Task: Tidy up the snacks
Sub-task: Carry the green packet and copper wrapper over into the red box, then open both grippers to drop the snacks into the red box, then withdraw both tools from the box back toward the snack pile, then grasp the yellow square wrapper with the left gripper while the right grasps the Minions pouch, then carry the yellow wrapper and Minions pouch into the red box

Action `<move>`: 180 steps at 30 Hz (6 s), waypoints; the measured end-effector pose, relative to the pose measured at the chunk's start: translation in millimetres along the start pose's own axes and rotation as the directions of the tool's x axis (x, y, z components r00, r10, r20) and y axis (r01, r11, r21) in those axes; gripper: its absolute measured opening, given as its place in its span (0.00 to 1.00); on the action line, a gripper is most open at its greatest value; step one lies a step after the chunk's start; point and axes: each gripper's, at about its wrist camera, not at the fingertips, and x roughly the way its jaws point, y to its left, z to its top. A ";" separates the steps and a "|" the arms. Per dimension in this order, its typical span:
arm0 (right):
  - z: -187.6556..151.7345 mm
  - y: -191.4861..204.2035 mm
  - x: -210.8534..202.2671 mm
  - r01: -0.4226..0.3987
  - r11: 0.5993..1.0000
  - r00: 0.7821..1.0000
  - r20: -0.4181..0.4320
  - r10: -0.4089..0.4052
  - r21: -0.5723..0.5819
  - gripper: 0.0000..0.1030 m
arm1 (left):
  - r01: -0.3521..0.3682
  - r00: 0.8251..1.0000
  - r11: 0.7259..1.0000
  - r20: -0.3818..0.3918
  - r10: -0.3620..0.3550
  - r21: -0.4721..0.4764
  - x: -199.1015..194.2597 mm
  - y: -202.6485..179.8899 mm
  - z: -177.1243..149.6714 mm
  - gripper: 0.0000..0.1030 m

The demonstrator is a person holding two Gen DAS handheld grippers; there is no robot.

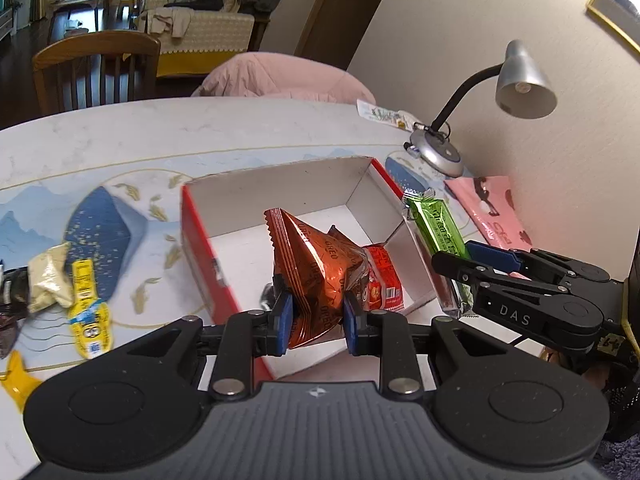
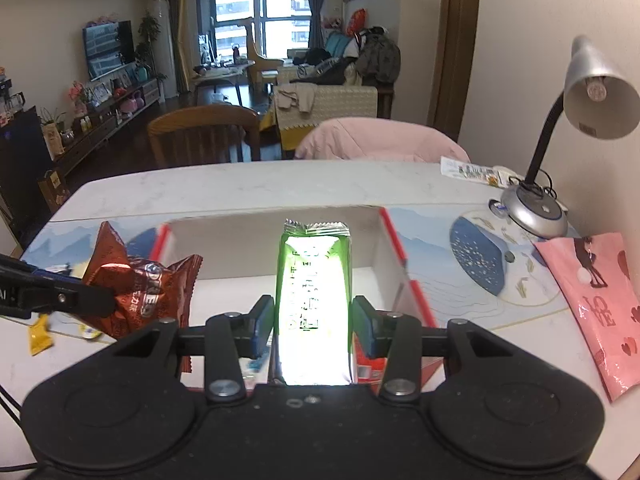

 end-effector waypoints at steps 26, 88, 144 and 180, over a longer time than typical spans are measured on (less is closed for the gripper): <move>-11.2 -15.7 108.0 -0.031 0.999 0.967 -0.252 0.025 -0.018 0.40 | -0.158 0.961 0.983 -0.215 0.175 0.092 137.1 -10.5 32.6 0.24; -9.3 141.6 -35.8 -0.176 0.984 0.983 0.054 0.174 0.026 0.92 | -0.036 0.991 0.995 0.135 0.024 0.089 -86.7 93.8 -33.2 0.68; -11.4 285.8 186.6 -0.220 0.962 0.929 -0.336 0.156 -0.160 0.76 | -0.396 0.917 0.831 -0.218 0.335 -0.390 10.1 275.2 -84.3 0.78; -30.7 271.5 94.7 -0.184 0.972 0.960 -0.240 0.145 -0.148 0.50 | -0.286 0.958 0.840 -0.137 0.251 -0.462 -45.8 293.3 -106.2 0.46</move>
